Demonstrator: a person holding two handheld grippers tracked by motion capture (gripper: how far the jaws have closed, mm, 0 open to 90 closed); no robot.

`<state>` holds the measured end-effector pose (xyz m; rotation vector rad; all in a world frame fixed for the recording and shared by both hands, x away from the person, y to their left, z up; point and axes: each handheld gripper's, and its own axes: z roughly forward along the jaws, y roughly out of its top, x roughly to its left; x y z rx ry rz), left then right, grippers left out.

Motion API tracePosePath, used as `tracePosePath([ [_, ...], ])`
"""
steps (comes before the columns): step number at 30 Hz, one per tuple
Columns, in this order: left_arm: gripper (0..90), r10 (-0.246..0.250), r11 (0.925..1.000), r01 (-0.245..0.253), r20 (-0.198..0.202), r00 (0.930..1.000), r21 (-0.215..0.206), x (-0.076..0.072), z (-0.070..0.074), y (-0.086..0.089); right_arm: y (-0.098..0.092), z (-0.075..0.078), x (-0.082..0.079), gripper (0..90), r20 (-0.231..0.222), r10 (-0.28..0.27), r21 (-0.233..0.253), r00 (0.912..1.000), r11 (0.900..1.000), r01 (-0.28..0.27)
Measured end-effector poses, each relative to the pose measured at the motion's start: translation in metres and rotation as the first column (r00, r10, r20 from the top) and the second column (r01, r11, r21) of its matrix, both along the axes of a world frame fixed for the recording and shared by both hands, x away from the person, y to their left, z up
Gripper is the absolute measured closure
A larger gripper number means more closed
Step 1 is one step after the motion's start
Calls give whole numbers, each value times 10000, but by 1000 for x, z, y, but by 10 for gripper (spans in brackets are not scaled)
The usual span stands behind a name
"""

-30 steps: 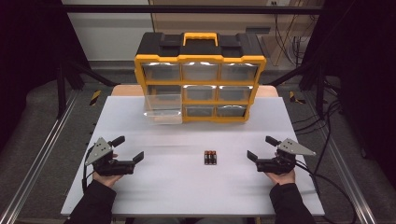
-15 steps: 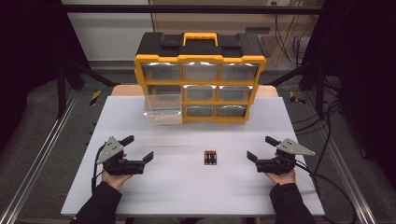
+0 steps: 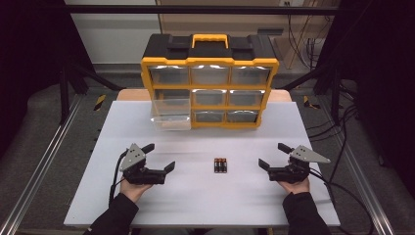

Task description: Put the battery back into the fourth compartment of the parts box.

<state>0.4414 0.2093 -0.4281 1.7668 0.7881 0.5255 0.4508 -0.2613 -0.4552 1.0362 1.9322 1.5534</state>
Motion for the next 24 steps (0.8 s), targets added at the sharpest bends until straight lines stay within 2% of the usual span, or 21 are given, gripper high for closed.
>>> tracePosePath([
  [10,6,-302,9994,309,-371,9989,175,5,-6,-28,0,0,0,3,5,10,1,10000,10000,-10],
  [17,6,-541,9978,565,-685,9962,336,12,-13,-56,0,0,0,3,7,14,13,10000,10000,-14],
  [24,4,-702,9959,753,-970,9928,496,17,-19,-75,0,0,0,3,1,11,2,10000,10000,-11],
])
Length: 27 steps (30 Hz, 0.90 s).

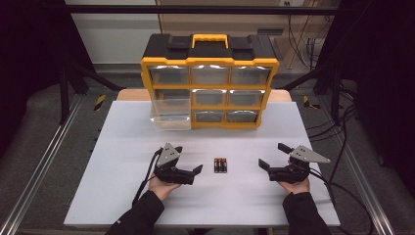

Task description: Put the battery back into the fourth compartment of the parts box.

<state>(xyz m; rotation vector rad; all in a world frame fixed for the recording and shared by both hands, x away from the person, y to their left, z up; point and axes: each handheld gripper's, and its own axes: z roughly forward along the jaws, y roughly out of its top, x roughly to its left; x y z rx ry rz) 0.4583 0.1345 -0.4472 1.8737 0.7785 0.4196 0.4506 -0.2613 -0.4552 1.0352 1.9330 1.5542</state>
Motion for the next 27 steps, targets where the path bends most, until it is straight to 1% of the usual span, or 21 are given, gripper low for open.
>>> tracePosePath([
  [3,3,-51,9999,53,-162,9999,119,4,-3,-12,0,0,0,3,18,11,-18,10000,10000,-11],
  [4,2,-51,9999,53,-162,9999,119,4,-3,-12,0,0,0,3,18,11,-18,10000,10000,-11],
  [6,2,-11,9997,16,-214,9998,249,6,-5,-19,0,0,0,3,-16,2,3,10000,10000,-2],
  [12,1,140,9992,-119,-551,9984,376,14,-10,-36,0,0,0,3,-14,8,9,10000,10000,-8],
  [14,1,206,9988,-177,-639,9977,459,16,-13,-40,0,0,0,3,0,23,-4,10000,10000,-23],
  [15,1,247,9985,-208,-769,9967,508,19,-15,-43,0,0,0,3,4,18,-3,10000,10000,-18],
  [16,1,247,9985,-208,-769,9967,508,19,-15,-43,0,0,0,3,4,18,-3,10000,10000,-18],
  [17,1,294,9981,-245,-883,9957,568,21,-17,-46,0,0,0,3,2,17,-2,10000,10000,-17],
  [18,1,294,9981,-245,-883,9957,568,21,-17,-46,0,0,0,3,2,17,-2,10000,10000,-17],
  [20,1,347,9971,-281,-942,9949,701,23,-19,-49,0,0,0,3,1,27,5,10000,10000,-27],
  [22,2,375,9972,-299,-1137,9928,683,25,-22,-50,0,0,0,3,-9,16,22,10000,10000,-16],
  [23,6,399,9972,-312,-1325,9904,673,27,-25,-51,0,0,0,3,-2,24,25,10000,10000,-24],
  [24,7,399,9972,-312,-1325,9904,673,27,-25,-51,0,0,0,3,-2,24,25,10000,10000,-24],
  [26,11,417,9972,-312,-1599,9862,673,29,-29,-54,0,0,0,3,-13,19,30,10000,10000,-19],
  [27,25,445,9970,-325,-1780,9830,696,31,-32,-56,0,0,0,3,12,25,12,10000,10000,-25],
])
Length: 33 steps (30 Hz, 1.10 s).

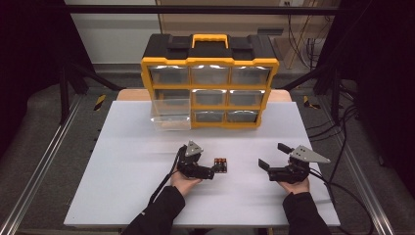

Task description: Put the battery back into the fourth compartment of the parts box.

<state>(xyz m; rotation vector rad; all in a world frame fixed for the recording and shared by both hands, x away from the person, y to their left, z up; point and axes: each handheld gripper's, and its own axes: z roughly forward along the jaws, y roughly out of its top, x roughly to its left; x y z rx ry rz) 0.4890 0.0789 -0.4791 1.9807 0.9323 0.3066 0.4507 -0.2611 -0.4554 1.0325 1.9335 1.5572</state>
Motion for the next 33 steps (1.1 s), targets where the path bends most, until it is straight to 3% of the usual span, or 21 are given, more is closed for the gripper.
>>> tracePosePath([
  [5,57,151,9999,-150,-168,9997,77,2,-4,-5,0,0,0,3,2,-5,-1,10000,10000,5],
  [18,300,248,9977,-225,-355,9991,646,0,-8,-16,0,0,0,3,-15,-9,-17,10000,10000,9],
  [23,352,356,9963,-316,-490,9982,797,-1,-9,-19,0,0,0,3,-16,-2,-16,10000,10000,2],
  [33,510,633,9856,-604,-131,9979,1580,-5,-7,-28,0,0,0,3,-37,-6,-58,10000,10000,6],
])
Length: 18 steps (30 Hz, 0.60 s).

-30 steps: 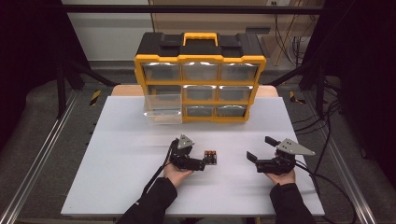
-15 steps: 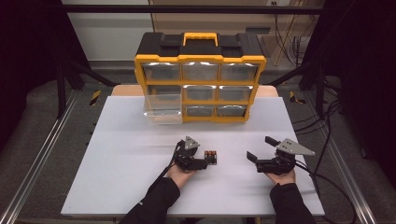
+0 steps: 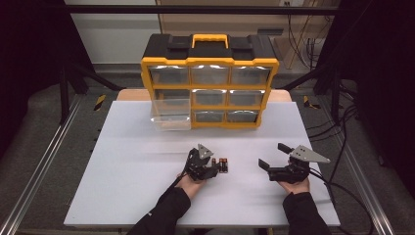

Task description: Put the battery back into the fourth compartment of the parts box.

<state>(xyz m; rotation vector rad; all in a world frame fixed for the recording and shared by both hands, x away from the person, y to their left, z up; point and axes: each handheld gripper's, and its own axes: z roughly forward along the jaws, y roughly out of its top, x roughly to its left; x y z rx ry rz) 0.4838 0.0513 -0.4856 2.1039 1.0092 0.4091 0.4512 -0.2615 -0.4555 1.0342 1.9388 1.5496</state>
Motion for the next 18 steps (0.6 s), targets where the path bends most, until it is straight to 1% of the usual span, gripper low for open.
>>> tracePosePath([
  [1,510,71,9999,-72,20,10000,70,0,0,-1,0,0,0,3,-18,5,9,10000,10000,-5],
  [5,590,190,9997,-190,11,9998,158,0,1,-1,0,0,0,3,-8,6,20,10000,10000,-6],
  [10,627,199,9996,-196,-110,9997,222,-1,3,-1,0,0,0,3,-16,6,13,10000,10000,-6],
  [11,648,168,9994,-164,-129,9998,309,-1,3,-1,0,0,0,3,-13,10,28,10000,10000,-9],
  [12,648,135,9991,-129,-131,9998,401,-1,3,-1,0,0,0,3,-13,10,28,10000,10000,-9],
  [13,672,155,9987,-149,-129,9998,491,-2,4,-2,0,0,0,3,-10,10,23,10000,10000,-10],
  [17,698,94,9953,-82,-119,9999,962,-3,6,-5,0,0,0,3,-15,13,31,10000,10000,-13],
  [18,705,74,9947,-59,-141,9999,1025,-3,7,-5,0,0,0,3,-20,14,33,10000,10000,-14],
])
